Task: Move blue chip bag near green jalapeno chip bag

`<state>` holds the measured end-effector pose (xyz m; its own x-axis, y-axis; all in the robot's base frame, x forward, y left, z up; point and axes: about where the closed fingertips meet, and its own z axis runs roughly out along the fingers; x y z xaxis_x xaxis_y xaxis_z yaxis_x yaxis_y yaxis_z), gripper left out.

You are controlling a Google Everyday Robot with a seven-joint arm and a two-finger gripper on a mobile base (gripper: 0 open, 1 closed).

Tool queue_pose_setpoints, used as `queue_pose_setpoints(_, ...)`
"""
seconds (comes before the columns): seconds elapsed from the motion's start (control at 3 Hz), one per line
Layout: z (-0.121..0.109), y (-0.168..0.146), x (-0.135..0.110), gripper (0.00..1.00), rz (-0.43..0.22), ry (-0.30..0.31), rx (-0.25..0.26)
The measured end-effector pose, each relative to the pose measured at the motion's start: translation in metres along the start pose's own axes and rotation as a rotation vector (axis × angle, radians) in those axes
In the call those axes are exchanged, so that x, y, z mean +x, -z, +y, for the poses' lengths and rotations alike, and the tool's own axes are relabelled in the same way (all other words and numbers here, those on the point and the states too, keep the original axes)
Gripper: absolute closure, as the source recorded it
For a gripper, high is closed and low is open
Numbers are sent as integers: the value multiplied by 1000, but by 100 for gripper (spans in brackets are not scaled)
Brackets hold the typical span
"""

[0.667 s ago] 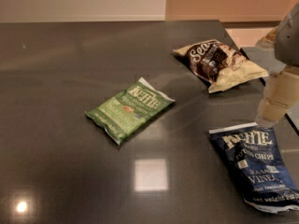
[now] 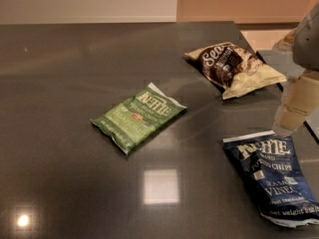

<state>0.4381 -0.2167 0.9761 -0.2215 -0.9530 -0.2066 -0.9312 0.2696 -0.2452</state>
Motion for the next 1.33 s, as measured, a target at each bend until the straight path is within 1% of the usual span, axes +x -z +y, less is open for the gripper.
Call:
queue_pose_setpoints(0.33, 6, -5, 3, 0, 4, -53, -9)
queue_pose_setpoints(0.67, 29, -26, 13, 0, 28, -240, -45)
queue_pose_setpoints(1.0, 50, -44, 18, 0, 64, -375, -72)
queue_pose_setpoints(1.33, 69, -60, 27, 0, 103, -456, -99)
